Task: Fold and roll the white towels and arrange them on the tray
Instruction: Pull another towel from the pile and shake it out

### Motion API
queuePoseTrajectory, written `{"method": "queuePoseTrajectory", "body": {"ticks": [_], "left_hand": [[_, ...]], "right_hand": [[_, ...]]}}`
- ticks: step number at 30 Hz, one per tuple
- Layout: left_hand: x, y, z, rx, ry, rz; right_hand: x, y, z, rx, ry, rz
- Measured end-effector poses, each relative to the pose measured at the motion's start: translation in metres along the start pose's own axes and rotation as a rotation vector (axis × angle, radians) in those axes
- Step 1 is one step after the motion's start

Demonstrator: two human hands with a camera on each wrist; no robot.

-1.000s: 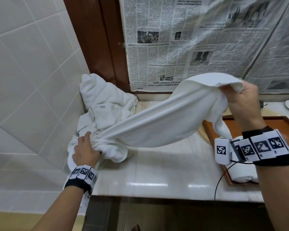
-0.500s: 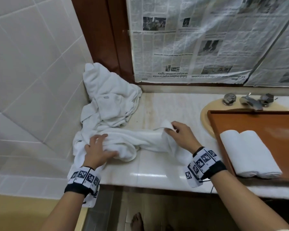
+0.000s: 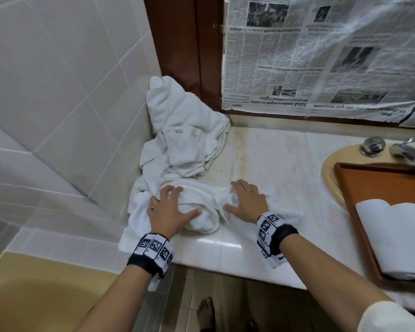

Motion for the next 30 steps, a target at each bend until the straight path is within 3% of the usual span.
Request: {"method": "queuePoseTrajectory", "body": {"ticks": [5, 11, 20, 24, 28, 30], "left_hand": [[-0.001, 0.007, -0.01, 0.082, -0.003, -0.067], [0.006, -0.008, -0.009, -0.007, -0.004, -0.071], [0.03, -0.027, -0.003, -0.051, -0.131, -0.093], [0.028, -0.03, -0.001, -0.026, -0.162, -0.062], [-0.001, -0.029, 0.008, 0.122, -0.23, -0.122], [-0.031, -0.027, 0.013, 0.149, -0.175, -0.112]], "right_hand": [[0.016, 0.02, -0.028, 0.078, 0.033, 0.219], [0.014, -0.011, -0.03, 0.021, -0.034, -0.055], [-0.022, -0.155, 0.053, -0.399, -0.169, -0.502], [-0.034, -0.195, 0.095, -0.44, -0.207, -0.51], [-0.041, -0.195, 0.125, -0.417, -0.252, -0.511], [-0.048, -0.186, 0.138, -0.4, -0.273, -0.546]]}}
Point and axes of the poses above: each hand's wrist, its own z-axis away from the middle knuckle, its own y-axis out of the palm, x = y × z, the point moved 8 cm from there along -z, towards the middle knuckle, and after that the axes turned 12 degrees about x, right-handed, at the moved point
